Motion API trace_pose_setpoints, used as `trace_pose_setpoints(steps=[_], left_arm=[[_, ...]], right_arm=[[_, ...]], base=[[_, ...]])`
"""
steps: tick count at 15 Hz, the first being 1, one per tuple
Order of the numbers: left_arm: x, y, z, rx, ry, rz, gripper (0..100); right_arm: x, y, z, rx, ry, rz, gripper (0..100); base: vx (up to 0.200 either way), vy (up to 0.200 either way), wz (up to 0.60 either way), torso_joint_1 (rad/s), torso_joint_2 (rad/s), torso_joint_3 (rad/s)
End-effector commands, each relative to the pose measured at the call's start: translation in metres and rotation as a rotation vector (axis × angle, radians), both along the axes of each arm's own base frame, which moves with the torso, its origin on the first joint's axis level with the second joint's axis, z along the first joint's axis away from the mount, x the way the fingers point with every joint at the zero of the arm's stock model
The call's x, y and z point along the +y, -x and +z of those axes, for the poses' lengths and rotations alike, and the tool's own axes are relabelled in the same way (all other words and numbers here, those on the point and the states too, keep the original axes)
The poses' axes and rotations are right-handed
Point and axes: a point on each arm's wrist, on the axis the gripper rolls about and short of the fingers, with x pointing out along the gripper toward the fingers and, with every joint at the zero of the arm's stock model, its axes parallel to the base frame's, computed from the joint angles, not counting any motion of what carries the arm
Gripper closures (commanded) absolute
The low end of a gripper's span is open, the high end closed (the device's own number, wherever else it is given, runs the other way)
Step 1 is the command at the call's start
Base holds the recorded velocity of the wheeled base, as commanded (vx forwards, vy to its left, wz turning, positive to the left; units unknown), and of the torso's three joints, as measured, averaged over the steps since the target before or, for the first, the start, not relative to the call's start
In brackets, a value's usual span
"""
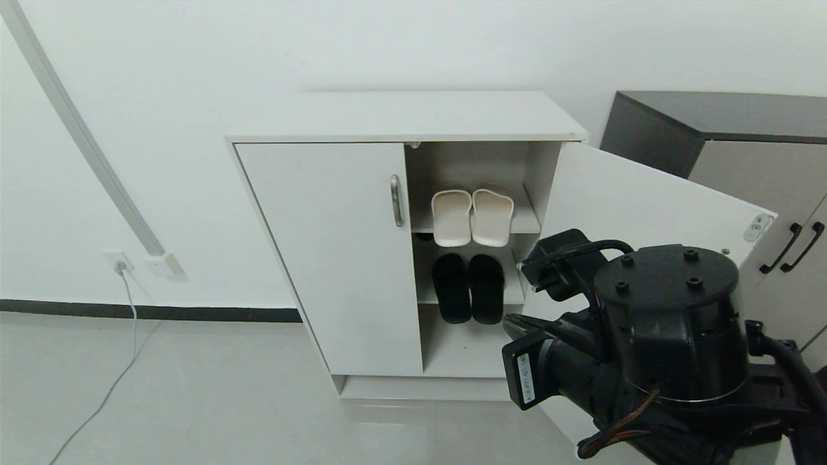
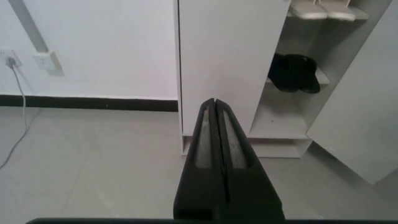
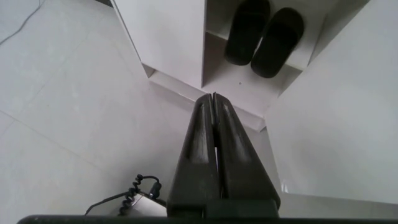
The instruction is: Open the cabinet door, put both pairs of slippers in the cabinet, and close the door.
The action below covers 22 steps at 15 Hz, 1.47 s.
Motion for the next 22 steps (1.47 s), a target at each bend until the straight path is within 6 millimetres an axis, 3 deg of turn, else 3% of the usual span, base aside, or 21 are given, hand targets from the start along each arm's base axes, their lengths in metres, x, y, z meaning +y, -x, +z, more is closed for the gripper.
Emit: trace_pose_setpoints(steps=[1, 18, 22], left_arm=[[0.0, -0.0001, 0.0, 0.002, 0.0, 0.001, 100], [0.0, -0.0001, 0.0, 0.001, 0.002, 0.002, 100], [0.0, -0.0001, 0.0, 0.001, 0.002, 0.002, 100]], right_arm=[[0.0001, 0.0001, 0.0001, 0.0, 0.0, 0.0, 100], [-0.0031, -0.0006, 0.0, -0.011, 0.018, -0.001, 100], [-0.0035, -0.0003, -0.0028, -0.021, 0.021, 0.002, 100]], base=[[0.0, 0.0, 0.0, 0.159, -0.47, -0.325], [0.0, 0.0, 0.0, 0.209, -0.52, -0.318], [0.0, 0.0, 0.0, 0.091, -0.2, -0.115]])
